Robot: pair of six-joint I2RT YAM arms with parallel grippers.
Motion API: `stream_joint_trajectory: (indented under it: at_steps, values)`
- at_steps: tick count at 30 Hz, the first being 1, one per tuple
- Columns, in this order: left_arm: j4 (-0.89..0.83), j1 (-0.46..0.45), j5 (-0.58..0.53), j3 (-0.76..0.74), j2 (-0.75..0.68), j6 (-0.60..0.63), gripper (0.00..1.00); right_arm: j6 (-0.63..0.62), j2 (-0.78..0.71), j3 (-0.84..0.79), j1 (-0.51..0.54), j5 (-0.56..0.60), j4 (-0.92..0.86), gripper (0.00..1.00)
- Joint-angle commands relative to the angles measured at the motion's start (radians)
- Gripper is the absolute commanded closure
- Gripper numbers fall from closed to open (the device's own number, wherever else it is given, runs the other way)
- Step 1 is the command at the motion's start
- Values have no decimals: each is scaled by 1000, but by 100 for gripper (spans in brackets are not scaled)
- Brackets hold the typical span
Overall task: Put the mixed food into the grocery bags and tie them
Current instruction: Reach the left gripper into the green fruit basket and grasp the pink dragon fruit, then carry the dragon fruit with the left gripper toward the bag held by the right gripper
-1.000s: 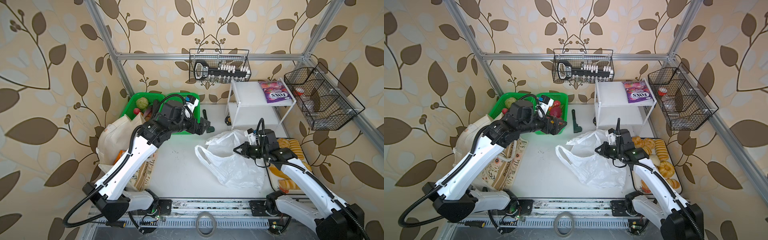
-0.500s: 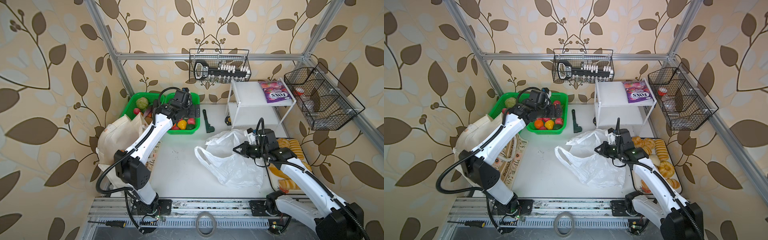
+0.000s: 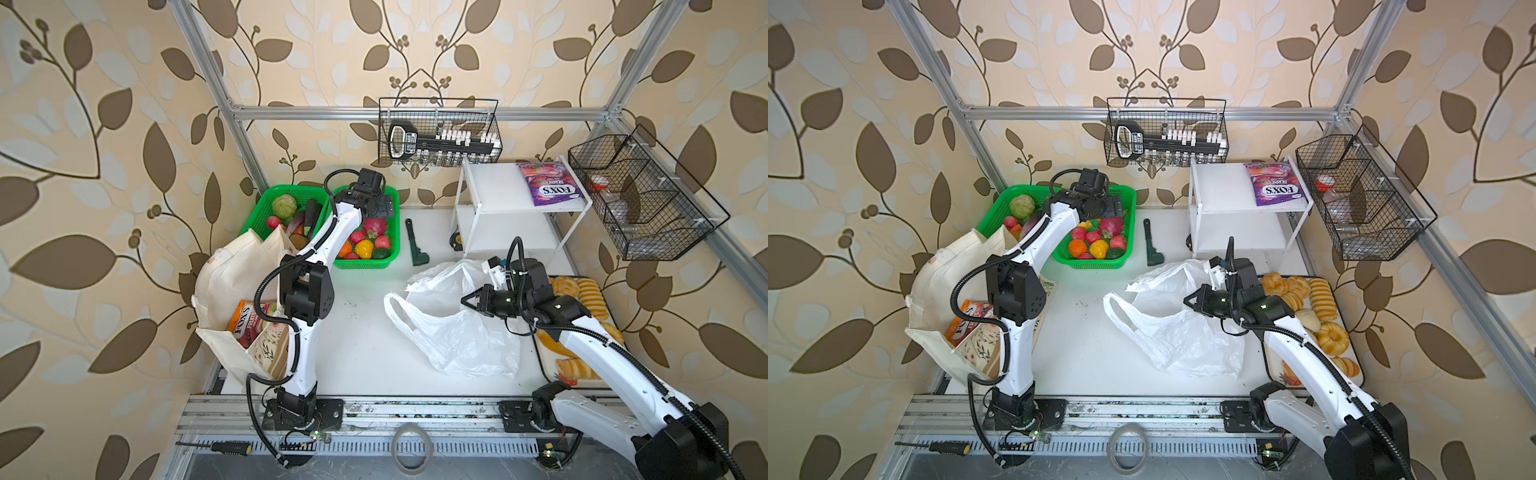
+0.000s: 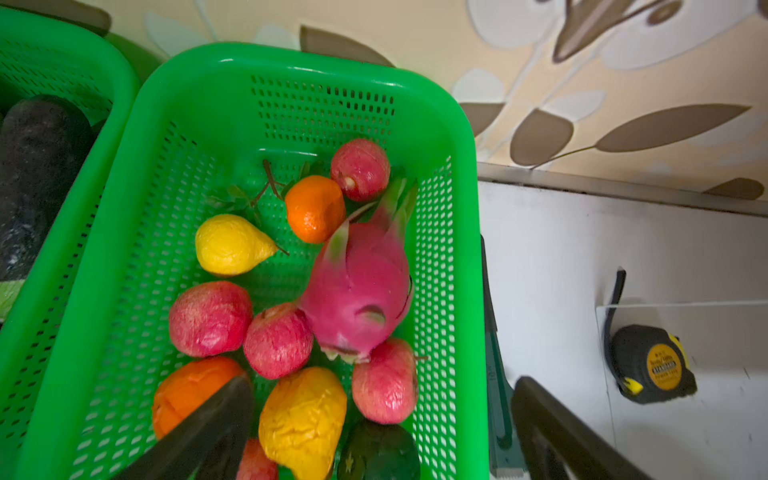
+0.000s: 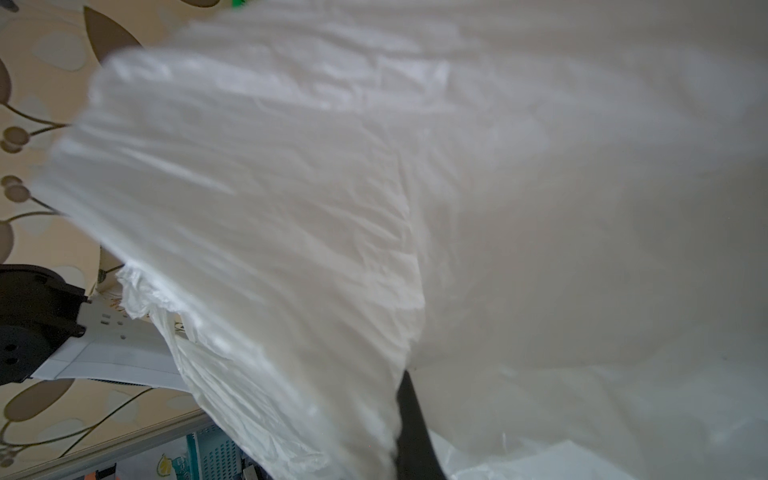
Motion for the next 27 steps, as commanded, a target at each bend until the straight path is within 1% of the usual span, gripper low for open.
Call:
stream_joint_trajectory:
  at_steps: [1,10,17,20,22,23,25,27]
  values:
    - [-20,5,-8,72,62,-1,1,11,2,-8,10,-13,10,100]
    - [-3,22,-1,160,226,-10,1,8,3,-15,20,-11,9,100]
    - [-7,24,2,169,296,-2,1,10,2,-16,20,-9,7,100]
    - [-19,24,16,167,293,27,13,13,1,-16,22,-6,7,100]
    - [-32,24,38,167,268,53,30,15,-2,-17,22,-5,10,100]
    - [-30,24,50,161,250,60,36,17,-2,-16,21,-3,11,100]
    - [-24,24,74,140,196,75,43,20,-3,-16,21,0,15,100]
    - [-16,24,81,111,132,84,44,18,0,-14,21,0,16,100]
